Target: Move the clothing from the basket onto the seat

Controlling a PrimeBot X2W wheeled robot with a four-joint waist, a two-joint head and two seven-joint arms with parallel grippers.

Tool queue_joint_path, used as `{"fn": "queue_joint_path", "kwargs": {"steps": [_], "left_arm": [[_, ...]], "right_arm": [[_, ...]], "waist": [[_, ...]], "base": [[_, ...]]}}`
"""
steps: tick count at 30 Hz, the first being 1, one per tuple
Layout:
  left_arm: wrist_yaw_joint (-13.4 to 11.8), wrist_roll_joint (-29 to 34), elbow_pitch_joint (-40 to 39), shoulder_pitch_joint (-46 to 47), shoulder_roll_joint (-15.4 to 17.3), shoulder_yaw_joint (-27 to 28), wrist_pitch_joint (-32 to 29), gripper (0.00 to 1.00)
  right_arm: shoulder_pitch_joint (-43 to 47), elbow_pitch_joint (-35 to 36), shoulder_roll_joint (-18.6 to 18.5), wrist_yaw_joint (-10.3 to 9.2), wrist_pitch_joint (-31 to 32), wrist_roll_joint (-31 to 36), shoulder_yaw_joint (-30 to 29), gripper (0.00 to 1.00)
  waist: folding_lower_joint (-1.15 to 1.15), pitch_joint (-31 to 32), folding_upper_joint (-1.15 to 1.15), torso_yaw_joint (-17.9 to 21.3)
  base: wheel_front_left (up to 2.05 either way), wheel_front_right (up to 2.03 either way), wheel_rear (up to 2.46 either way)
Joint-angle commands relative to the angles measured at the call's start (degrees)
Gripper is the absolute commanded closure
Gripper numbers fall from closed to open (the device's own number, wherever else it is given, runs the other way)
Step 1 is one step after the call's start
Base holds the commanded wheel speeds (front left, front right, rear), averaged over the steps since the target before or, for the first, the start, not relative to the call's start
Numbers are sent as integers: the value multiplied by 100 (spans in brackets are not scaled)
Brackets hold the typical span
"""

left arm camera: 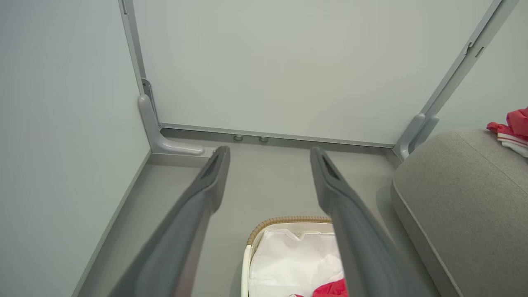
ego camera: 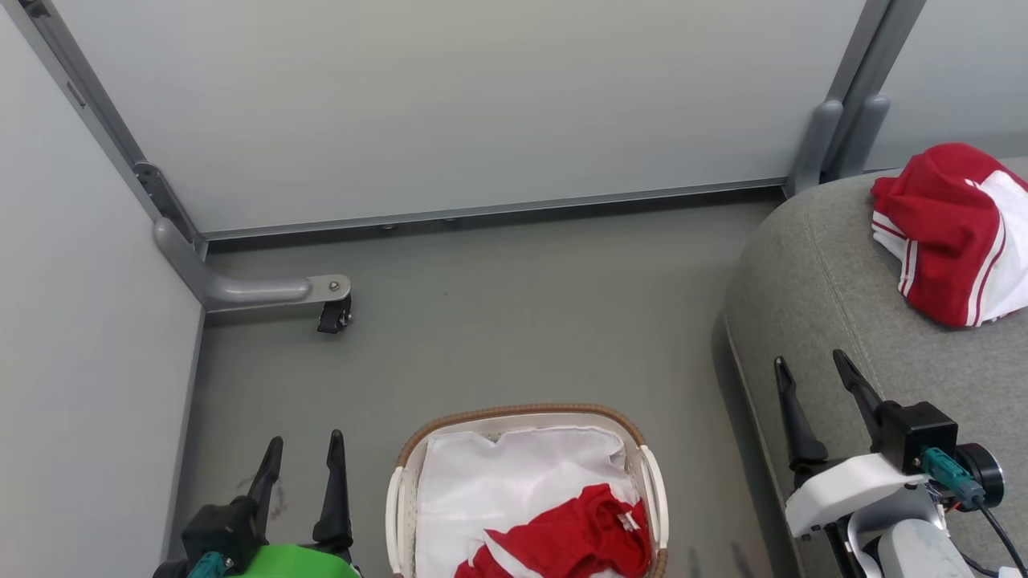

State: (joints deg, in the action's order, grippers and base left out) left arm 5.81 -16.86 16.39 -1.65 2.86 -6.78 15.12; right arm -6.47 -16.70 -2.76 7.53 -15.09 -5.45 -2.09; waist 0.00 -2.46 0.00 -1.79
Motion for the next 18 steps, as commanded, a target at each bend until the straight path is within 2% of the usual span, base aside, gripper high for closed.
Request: {"fn": "queue_joint_path", "kwargs": {"steps": [1,11,18], "left_arm": [[13,49,-26,14,6,11,5,0],[50,178,42,323,6,-227,5,0],[114,415,571,1076,6,-945,4,0]], "right_arm": [[27,27,-24,-8,-12,-26,-14,0],[-174,131,-25,-8,-12,39,-54,0],[-536,310,-26,-8,-12,146,-134,0]], "waist": [[0,-17,0,2],[0,-426,0,50],[0,-1174,0,241]], "base": [[0,0,0],[0,0,0],[0,0,0]]}}
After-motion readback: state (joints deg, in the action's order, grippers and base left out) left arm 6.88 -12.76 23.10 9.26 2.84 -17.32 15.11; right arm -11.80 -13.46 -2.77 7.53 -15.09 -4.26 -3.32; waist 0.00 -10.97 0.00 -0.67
